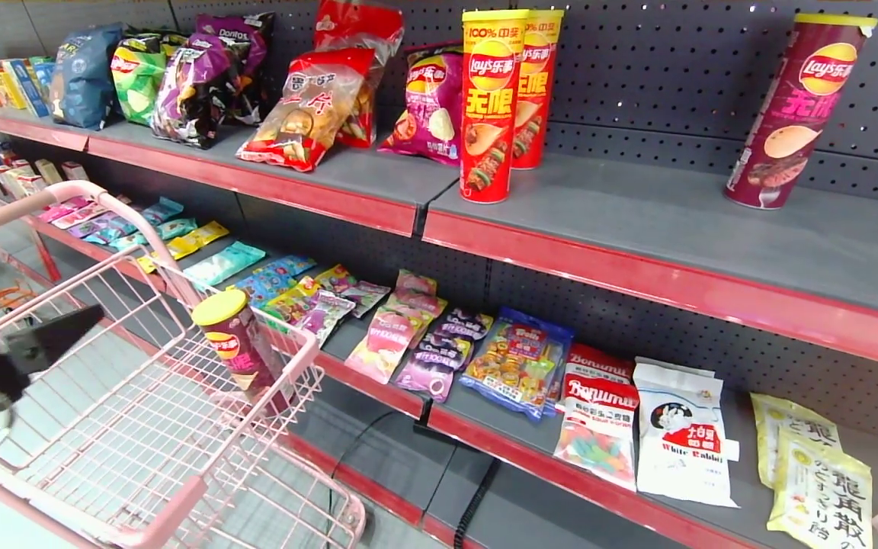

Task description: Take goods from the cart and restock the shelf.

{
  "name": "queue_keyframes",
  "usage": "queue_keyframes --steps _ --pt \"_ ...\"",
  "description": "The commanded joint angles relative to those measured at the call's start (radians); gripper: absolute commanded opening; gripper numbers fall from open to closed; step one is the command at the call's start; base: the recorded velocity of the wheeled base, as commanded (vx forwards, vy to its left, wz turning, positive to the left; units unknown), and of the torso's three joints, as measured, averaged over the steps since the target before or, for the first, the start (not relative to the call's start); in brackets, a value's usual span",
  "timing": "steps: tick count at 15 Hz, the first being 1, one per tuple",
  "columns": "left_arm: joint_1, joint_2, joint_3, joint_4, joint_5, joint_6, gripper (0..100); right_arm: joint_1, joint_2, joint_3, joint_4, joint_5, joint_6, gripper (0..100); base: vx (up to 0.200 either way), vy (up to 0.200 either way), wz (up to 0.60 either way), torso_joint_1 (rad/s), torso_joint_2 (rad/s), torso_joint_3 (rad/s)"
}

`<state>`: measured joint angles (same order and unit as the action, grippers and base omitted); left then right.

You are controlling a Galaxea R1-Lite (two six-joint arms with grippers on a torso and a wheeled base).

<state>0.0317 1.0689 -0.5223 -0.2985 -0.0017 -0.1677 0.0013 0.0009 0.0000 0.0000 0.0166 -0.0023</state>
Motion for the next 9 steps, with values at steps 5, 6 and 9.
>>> queue_keyframes --steps 5,6,9 --pt "0.008 0.614 0.048 -0.337 -0.130 0.066 100 0.000 0.001 0.000 0.000 0.000 -0.001 100 0.000 0.000 0.00 0.000 0.00 0.000" --pt "0.008 0.631 0.045 -0.347 -0.130 0.066 100 0.000 0.001 0.000 0.000 0.000 -0.001 100 0.000 0.000 0.00 0.000 0.00 0.000" --pt "0.008 0.707 0.047 -0.447 -0.130 0.071 100 0.000 0.001 0.000 0.000 0.000 -0.001 100 0.000 0.000 0.00 0.000 0.00 0.000"
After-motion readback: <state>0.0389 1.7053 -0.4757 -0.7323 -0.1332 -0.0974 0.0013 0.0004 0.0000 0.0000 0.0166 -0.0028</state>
